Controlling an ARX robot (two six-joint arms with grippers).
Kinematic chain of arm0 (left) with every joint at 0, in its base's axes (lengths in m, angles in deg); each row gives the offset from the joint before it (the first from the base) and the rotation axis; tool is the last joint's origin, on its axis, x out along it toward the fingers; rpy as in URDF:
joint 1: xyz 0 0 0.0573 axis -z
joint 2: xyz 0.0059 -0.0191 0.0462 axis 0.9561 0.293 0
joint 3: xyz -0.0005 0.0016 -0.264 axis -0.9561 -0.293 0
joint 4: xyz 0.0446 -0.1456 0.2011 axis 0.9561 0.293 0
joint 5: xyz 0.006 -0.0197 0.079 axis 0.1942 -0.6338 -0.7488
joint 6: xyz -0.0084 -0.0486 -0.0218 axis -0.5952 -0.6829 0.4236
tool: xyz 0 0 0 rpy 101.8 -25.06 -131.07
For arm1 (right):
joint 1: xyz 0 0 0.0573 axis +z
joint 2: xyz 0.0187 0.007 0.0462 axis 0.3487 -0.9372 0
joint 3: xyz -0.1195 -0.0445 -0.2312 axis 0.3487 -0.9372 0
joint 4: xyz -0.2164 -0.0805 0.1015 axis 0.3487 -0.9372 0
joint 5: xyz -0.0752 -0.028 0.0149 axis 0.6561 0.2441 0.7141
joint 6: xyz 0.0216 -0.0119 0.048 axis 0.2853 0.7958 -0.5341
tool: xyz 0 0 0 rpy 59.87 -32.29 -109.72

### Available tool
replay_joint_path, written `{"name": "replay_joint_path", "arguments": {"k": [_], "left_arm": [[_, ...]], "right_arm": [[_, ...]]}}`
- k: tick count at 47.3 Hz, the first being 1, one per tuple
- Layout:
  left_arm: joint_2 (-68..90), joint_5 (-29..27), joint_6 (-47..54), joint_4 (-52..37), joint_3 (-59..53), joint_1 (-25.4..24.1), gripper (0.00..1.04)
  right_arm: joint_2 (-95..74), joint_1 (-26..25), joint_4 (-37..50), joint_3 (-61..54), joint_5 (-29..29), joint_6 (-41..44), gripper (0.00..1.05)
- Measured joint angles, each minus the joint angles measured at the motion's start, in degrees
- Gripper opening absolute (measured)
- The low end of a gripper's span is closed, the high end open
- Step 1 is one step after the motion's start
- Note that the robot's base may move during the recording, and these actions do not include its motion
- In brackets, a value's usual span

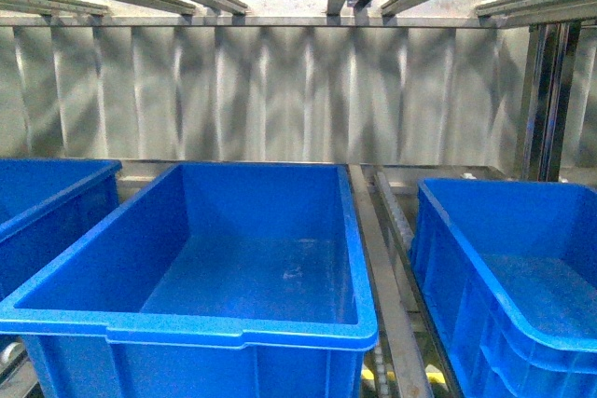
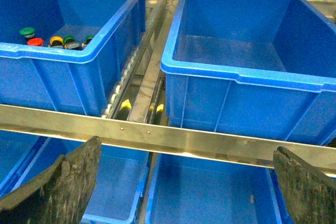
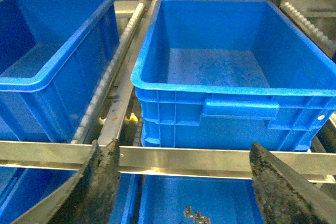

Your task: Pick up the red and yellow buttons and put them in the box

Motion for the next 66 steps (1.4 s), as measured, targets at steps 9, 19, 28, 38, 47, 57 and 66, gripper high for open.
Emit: {"name": "replay_joint_path", "arguments": {"k": [9,19,28,38,47,57,66], "left_arm": [[0.0,0.0,0.0,0.0,0.02,0.0,0.97],[0.0,0.11,0.02,-0.02,0.0,-0.04,0.97],[0.0,0.04,0.02,-0.02,0.0,-0.04,0.97],[0.0,0.02,0.0,0.0,0.0,-0.04,0.97],[0.0,0.0,0.02,0.0,0.02,-0.04,0.97],[0.0,-0.48,0.0,0.0,0.0,-0.04,0.97],[0.0,-0.15,0.0,0.0,0.0,-0.04,0.97]], "right_arm": [[0.0,0.0,0.0,0.0,0.0,-0.02,0.99],[0.02,0.02,-0.02,0.0,0.13,-0.02,0.98],[0.04,0.02,0.0,0.0,0.26,-0.02,0.98],[0.04,0.02,0.0,0.0,0.13,-0.02,0.98],[0.04,0.02,-0.02,0.0,-0.07,0.0,0.98],[0.04,-0.04,0.0,0.0,-0.55,0.0,0.98],[0.07,-0.04,0.0,-0.04,-0.2,0.0,0.98]]}}
